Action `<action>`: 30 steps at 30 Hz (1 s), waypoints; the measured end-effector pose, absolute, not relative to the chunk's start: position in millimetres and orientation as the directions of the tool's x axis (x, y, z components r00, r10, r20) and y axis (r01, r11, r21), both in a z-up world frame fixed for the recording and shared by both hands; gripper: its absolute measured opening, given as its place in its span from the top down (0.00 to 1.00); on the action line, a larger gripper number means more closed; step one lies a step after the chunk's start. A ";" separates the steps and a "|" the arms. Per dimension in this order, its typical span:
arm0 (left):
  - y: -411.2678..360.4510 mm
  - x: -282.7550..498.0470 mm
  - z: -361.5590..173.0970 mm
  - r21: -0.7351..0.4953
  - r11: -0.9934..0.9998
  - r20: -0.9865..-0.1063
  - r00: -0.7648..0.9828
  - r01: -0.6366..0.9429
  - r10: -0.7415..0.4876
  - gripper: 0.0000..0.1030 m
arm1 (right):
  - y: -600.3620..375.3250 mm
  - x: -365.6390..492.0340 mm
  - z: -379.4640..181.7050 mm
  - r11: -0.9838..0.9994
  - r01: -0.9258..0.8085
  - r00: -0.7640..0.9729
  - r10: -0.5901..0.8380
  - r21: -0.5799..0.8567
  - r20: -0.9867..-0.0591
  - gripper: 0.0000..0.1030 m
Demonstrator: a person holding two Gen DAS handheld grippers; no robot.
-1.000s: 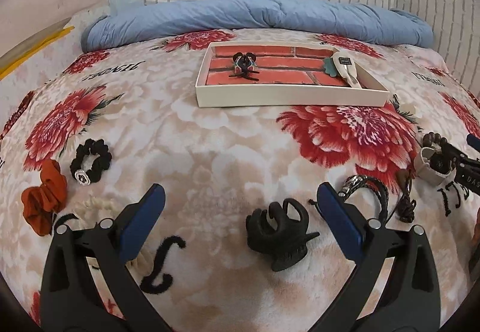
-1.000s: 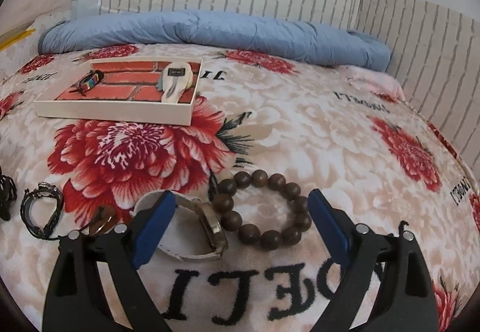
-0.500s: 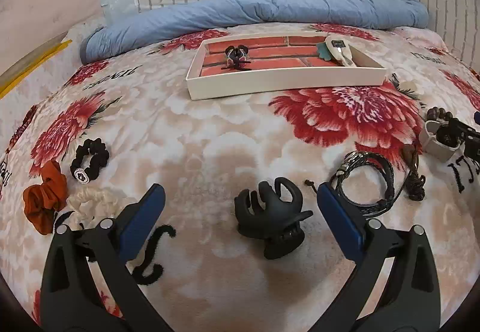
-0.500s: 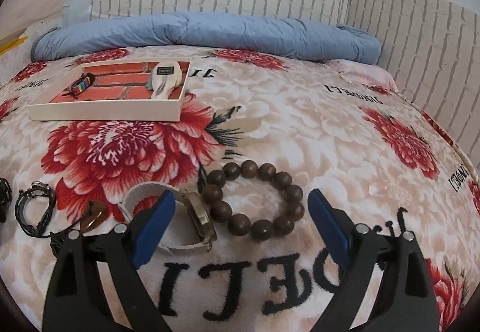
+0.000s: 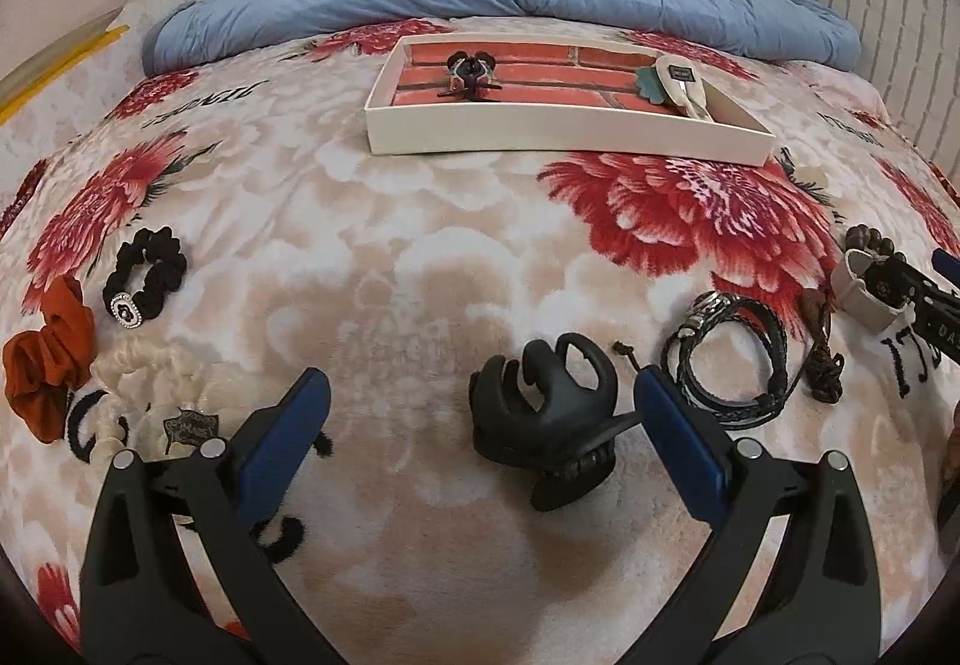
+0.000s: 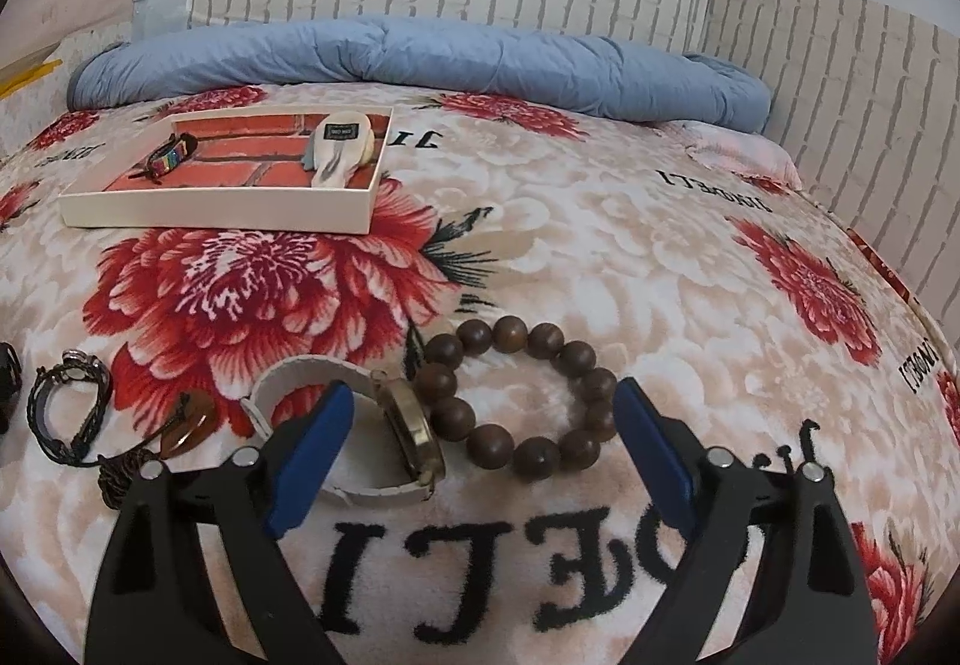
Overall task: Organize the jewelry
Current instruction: 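Grasp the black claw clip with the left tool while the right tool grasps the white-strap watch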
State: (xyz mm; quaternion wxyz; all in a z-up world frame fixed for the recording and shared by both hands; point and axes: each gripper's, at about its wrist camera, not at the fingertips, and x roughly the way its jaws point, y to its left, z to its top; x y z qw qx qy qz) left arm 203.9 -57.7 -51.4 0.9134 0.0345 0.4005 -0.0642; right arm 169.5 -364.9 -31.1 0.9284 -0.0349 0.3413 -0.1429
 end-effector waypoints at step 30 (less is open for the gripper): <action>-62.8 213.7 -62.1 -0.022 0.982 -0.776 0.616 0.190 -0.136 0.30 | -352.6 184.0 -45.8 0.980 0.127 0.689 -0.199 -0.153 -0.697 0.74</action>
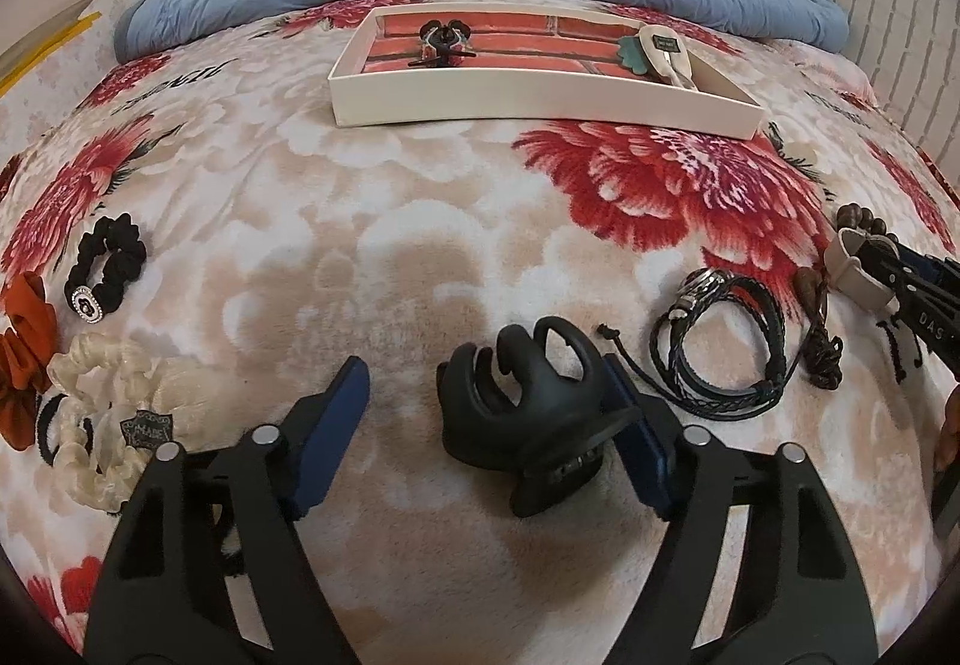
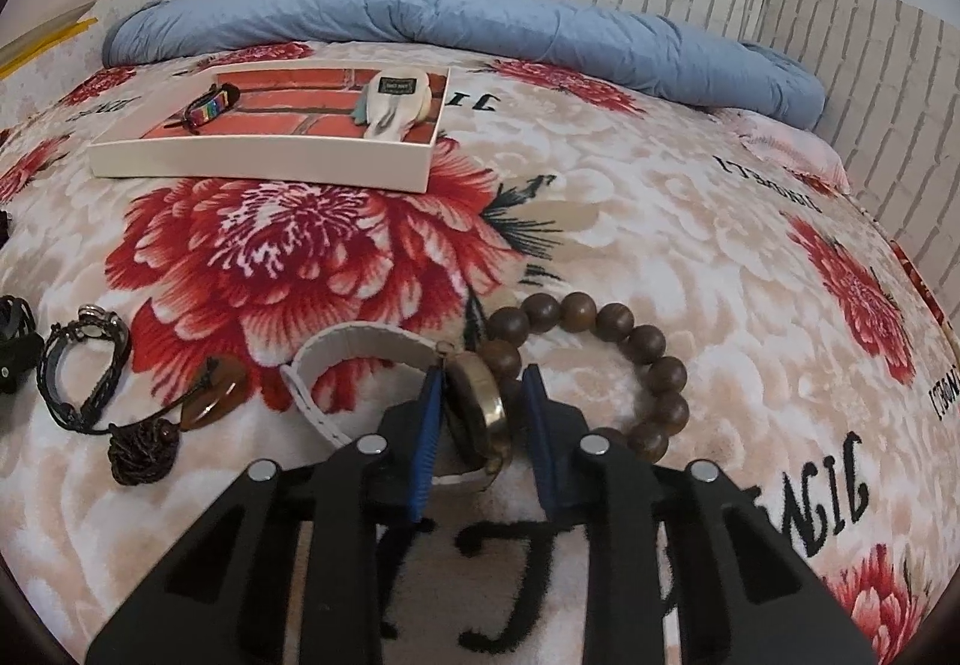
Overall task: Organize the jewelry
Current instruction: 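Grasp the black claw clip with the left tool while the right tool grasps the white-strap watch, then carry the black claw clip and the watch over the tray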
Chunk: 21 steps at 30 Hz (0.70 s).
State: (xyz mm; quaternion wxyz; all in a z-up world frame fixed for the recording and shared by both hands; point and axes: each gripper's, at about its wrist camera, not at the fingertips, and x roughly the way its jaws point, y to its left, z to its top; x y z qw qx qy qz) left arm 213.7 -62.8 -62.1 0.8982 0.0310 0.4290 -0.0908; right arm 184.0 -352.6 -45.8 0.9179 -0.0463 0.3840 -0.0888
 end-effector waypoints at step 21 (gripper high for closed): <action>-62.2 208.7 -57.6 -0.038 0.978 -0.756 0.635 0.206 -0.163 0.55 | -358.3 182.2 -45.8 0.988 0.119 0.699 -0.154 -0.099 -0.699 0.83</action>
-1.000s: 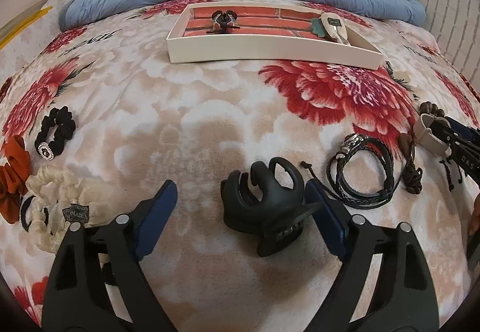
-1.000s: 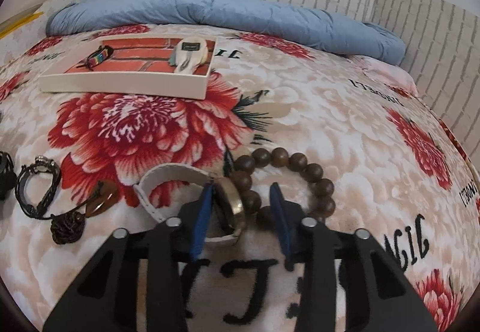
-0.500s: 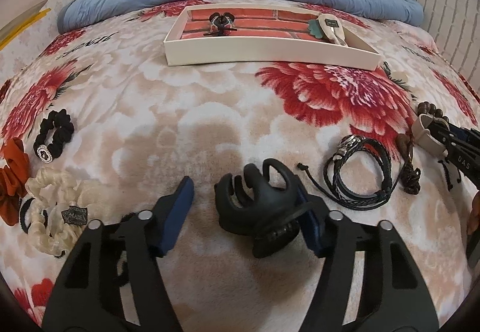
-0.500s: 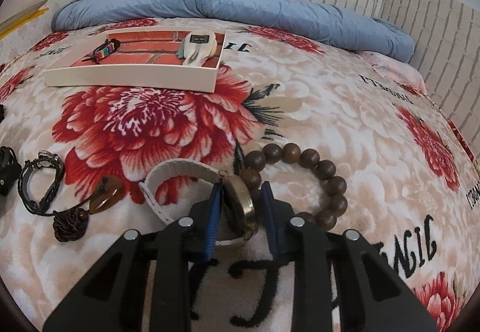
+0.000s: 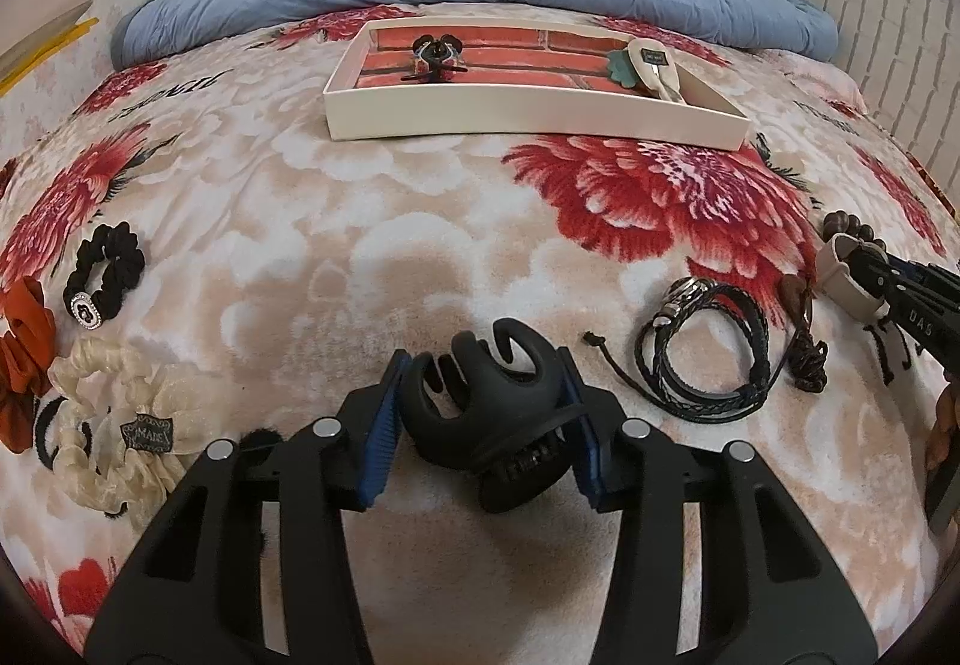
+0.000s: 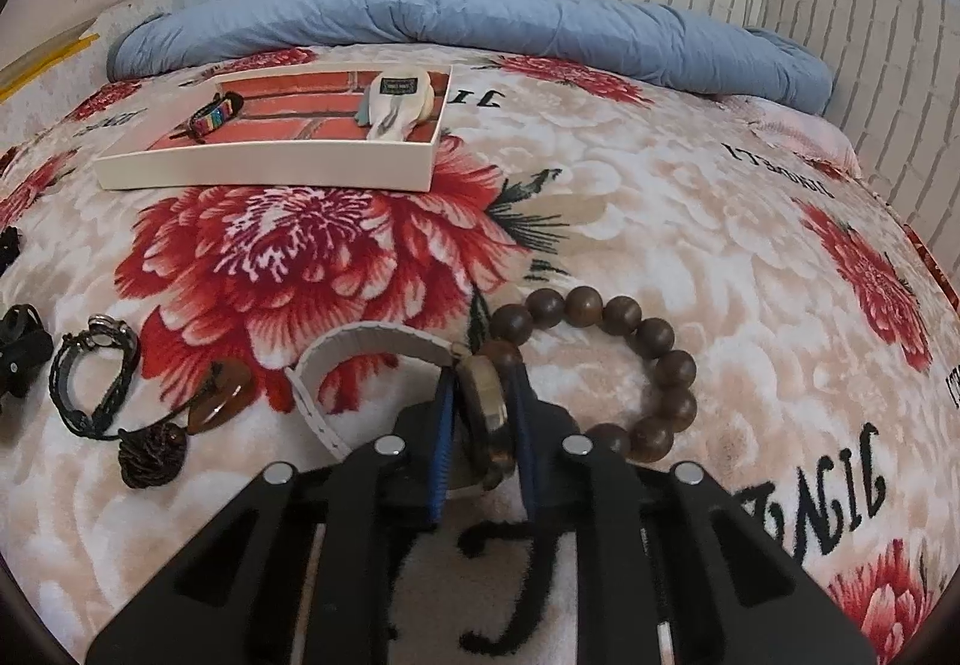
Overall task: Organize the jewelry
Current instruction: 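Carry the black claw clip and the watch over the tray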
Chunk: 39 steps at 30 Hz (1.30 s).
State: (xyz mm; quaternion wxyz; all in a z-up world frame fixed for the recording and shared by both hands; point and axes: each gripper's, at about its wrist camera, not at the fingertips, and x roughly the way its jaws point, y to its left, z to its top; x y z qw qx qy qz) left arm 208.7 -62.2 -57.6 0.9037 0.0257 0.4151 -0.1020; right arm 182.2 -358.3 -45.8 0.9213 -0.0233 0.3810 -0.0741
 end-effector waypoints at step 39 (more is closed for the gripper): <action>-81.0 291.9 2.1 -0.004 0.982 -0.638 0.755 0.191 -0.150 0.56 | -337.2 249.9 12.8 0.997 0.080 0.822 -0.056 0.018 -0.566 0.87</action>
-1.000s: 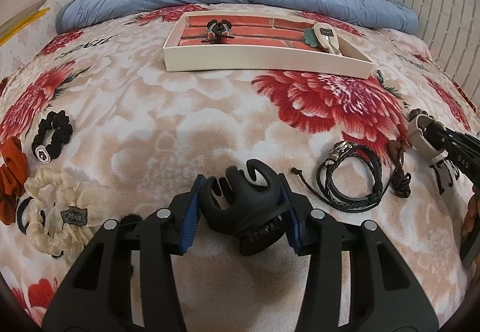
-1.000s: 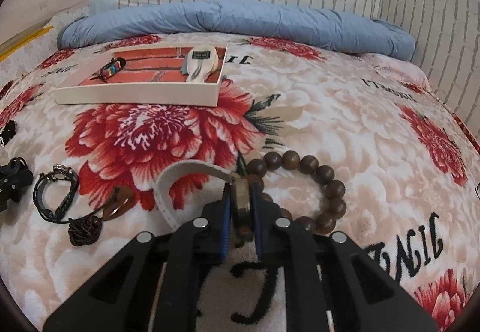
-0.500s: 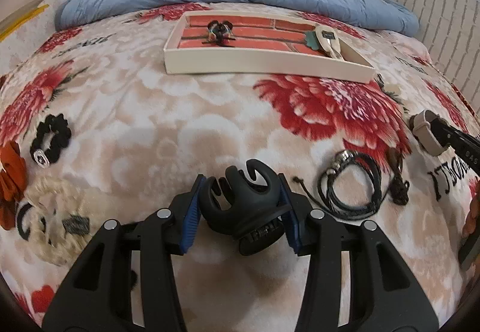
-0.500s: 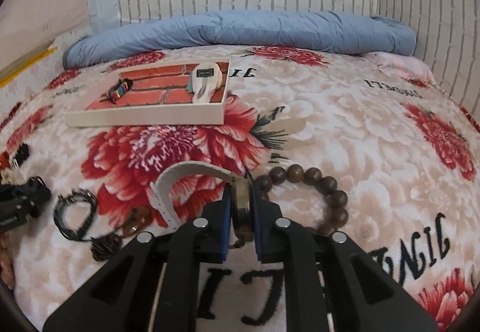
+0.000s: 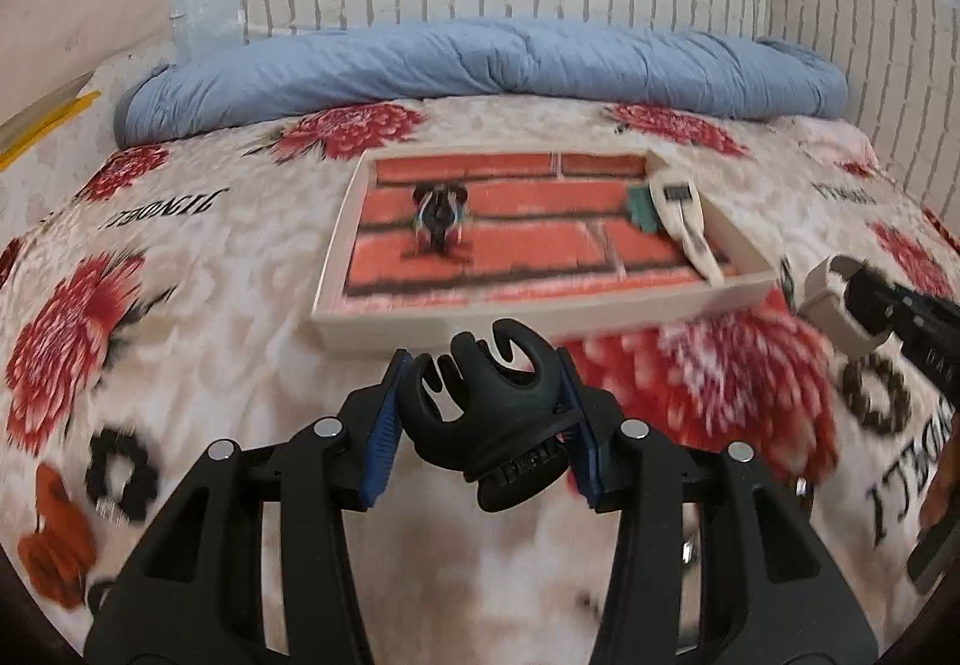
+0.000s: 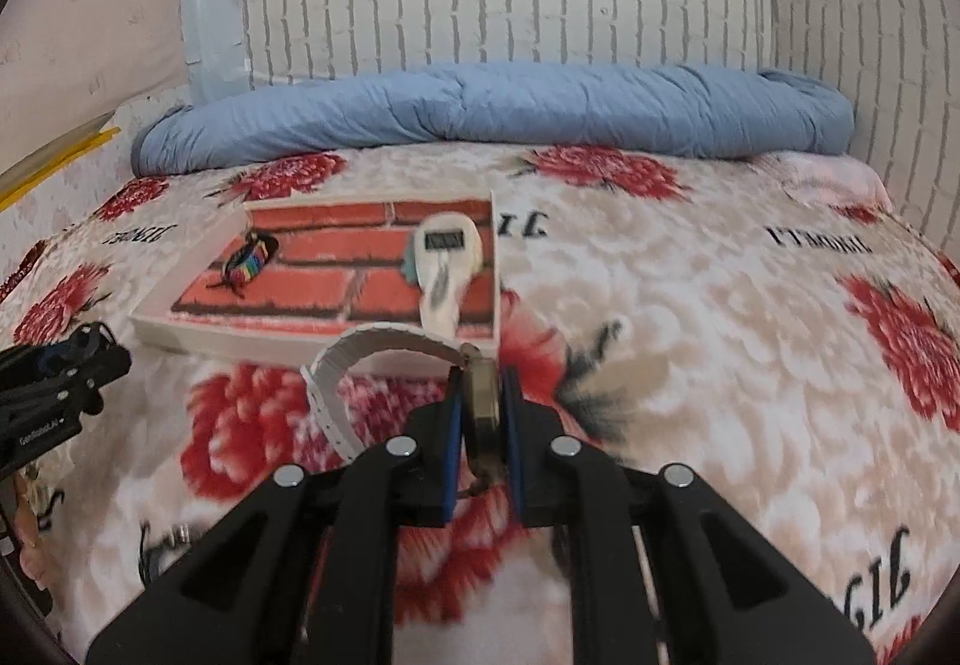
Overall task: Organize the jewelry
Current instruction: 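Carry the black claw clip and the watch over the tray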
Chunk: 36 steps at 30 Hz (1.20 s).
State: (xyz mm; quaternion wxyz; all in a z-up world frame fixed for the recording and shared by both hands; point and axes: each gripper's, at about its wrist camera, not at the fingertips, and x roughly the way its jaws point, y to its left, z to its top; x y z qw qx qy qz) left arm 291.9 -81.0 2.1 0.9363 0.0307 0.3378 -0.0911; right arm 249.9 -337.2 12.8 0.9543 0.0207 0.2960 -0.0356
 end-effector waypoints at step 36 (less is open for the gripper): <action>-85.7 415.8 -25.9 -0.012 0.996 -0.574 0.815 0.089 -0.079 0.55 | -311.9 376.4 -29.4 0.996 0.087 0.815 -0.078 -0.012 -0.574 0.88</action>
